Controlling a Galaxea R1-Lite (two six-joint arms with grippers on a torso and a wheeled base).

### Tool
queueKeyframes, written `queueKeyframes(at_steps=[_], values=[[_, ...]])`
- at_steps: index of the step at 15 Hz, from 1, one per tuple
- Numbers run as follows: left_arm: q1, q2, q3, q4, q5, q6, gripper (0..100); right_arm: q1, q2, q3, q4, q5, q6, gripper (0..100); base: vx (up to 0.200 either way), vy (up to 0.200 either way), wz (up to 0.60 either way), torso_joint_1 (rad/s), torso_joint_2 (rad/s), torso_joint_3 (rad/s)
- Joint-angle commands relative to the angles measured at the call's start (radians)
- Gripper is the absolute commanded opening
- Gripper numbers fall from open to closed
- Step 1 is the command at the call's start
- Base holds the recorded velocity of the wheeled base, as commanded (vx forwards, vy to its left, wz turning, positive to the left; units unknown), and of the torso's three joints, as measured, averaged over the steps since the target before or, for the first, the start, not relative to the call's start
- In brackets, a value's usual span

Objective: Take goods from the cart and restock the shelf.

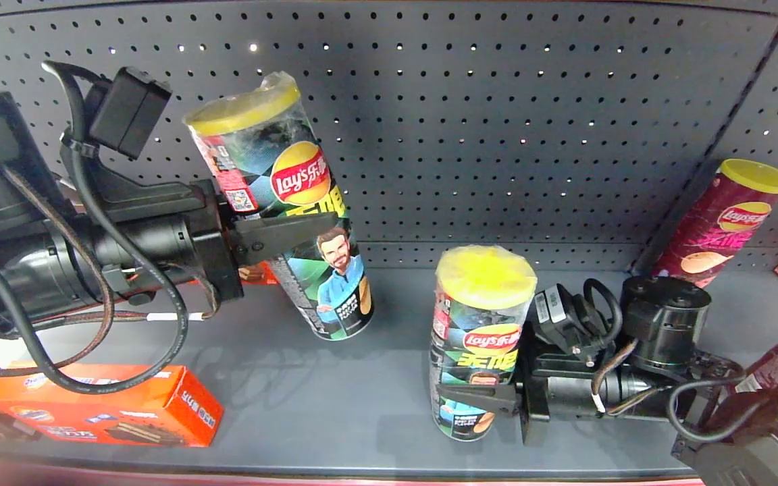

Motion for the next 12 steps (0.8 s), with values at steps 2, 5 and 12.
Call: queueKeyframes(at_steps=[2, 5, 12], values=[[0.000, 0.003, 0.000, -0.001, 0.000, 0.000, 0, 0.010, 0.017, -0.005, -0.001, -0.001, 0.000, 0, 0.000, 0.000, 0.00, 0.000, 0.00, 0.000], [0.001, 0.003, 0.001, -0.001, 0.000, 0.000, 0, 0.011, 0.013, 0.002, -0.001, -0.005, -0.002, 100, 0.000, 0.000, 0.00, 0.000, 0.00, 0.000], [0.000, 0.003, 0.001, -0.005, -0.002, 0.001, 0, -0.059, -0.088, 0.053, 0.001, -0.009, -0.002, 100, 0.000, 0.000, 0.00, 0.000, 0.00, 0.000]])
